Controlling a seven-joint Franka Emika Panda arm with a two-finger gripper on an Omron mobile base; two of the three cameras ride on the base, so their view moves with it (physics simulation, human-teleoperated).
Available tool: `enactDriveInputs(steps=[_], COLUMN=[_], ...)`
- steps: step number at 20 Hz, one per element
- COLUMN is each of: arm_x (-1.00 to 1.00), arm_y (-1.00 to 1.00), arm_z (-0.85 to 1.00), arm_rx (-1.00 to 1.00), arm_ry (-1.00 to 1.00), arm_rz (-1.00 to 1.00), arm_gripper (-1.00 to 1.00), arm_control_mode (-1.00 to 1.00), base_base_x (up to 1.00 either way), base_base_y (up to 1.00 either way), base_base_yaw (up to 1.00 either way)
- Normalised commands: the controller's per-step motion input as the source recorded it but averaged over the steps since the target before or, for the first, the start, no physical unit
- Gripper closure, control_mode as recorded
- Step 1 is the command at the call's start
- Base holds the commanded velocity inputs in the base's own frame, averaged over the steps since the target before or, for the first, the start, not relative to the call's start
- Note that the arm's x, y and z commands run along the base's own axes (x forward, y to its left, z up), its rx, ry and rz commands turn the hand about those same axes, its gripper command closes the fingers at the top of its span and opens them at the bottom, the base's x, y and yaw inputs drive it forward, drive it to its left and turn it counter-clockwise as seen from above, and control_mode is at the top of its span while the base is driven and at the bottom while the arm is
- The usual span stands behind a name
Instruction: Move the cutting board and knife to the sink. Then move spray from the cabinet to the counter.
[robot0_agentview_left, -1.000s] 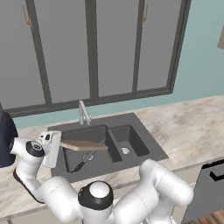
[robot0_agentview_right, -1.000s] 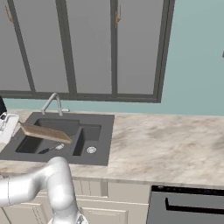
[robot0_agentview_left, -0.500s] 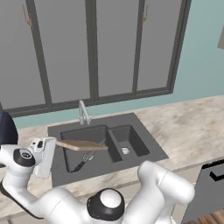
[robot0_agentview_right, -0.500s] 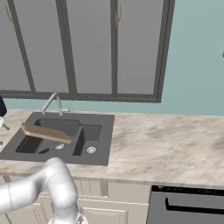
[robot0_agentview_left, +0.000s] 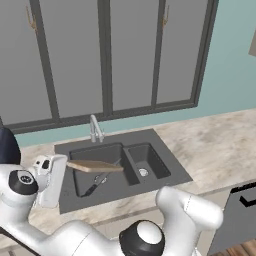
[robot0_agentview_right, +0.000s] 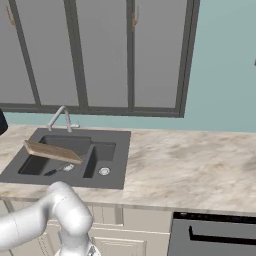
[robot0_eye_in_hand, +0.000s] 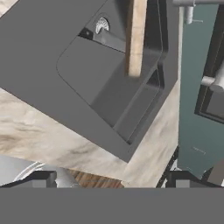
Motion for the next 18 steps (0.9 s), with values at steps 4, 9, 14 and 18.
enactDriveInputs(steps=[4,9,14,18], arm_x=[-0.56,-0.21,0.0,-0.24], arm_y=[-0.44,-0.17,0.0,0.0], arm_z=[0.36,0.03,0.0,0.0], arm_rx=[0.0,0.0,0.0,0.0], arm_ry=[-0.07,-0.01,0.0,-0.08], arm_rz=[0.0,0.0,0.0,0.0], arm_gripper=[-1.0,-1.0,-1.0,-1.0], arm_control_mode=[-1.0,-1.0,-1.0,-1.0], base_base_x=[0.0,0.0,0.0,0.0], base_base_y=[0.0,0.0,0.0,0.0], base_base_yaw=[0.0,0.0,0.0,0.0])
